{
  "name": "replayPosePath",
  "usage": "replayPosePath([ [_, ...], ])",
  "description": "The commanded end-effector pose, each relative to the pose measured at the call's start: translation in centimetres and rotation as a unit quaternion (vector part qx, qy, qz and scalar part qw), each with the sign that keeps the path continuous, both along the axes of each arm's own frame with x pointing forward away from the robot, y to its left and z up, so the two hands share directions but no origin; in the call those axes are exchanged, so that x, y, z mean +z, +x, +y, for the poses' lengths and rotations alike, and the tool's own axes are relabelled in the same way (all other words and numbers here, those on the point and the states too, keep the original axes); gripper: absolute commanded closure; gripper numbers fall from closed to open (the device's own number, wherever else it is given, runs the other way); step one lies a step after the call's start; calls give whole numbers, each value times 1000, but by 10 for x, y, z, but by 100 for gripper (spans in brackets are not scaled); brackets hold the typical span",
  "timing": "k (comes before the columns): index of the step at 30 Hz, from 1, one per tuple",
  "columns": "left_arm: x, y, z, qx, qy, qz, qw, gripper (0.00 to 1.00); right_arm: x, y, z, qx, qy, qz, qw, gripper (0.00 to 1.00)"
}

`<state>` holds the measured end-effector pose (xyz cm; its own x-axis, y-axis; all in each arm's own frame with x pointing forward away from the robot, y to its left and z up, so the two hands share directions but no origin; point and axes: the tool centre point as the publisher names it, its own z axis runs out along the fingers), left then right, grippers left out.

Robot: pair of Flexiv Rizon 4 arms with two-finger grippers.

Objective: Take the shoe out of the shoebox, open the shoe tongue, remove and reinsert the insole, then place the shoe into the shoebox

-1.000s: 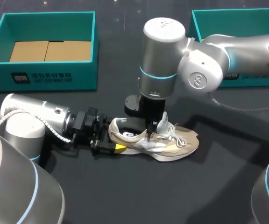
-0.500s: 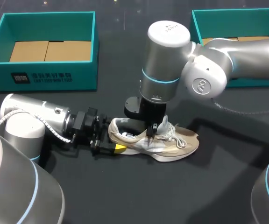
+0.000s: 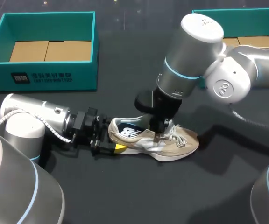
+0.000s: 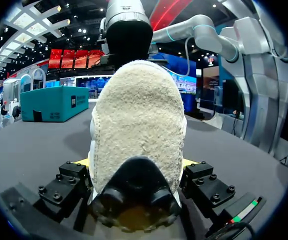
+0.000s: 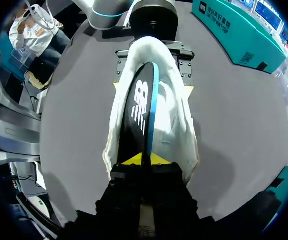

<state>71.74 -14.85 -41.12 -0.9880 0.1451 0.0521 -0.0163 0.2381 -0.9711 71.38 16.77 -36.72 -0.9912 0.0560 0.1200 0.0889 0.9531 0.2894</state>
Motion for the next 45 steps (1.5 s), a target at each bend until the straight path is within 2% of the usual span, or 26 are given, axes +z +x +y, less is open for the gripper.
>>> replayPosePath([
  [1,-2,1,0,0,0,0,1000,100,-2,3,-9,4,41,1,999,100],
  [7,-2,1,0,0,0,0,1000,100,1,4,-13,22,85,0,996,100],
  [15,-2,1,0,0,0,0,1000,100,23,8,2,71,114,-24,991,100],
  [21,-2,1,0,0,0,0,1000,100,34,10,17,114,120,-32,986,100],
  [28,-2,1,0,0,0,0,1000,100,37,9,42,155,120,-24,980,100],
  [36,-2,1,0,0,0,0,1000,100,38,9,53,142,110,-7,984,100],
  [37,-2,1,0,0,0,0,1000,100,38,9,53,135,109,-1,985,90],
  [38,-2,1,0,0,0,0,1000,100,39,9,54,127,103,4,987,74],
  [39,-2,1,0,0,0,0,1000,100,39,9,54,121,99,8,988,68],
  [45,-2,1,0,0,0,0,1000,100,40,11,52,67,81,38,994,56],
])
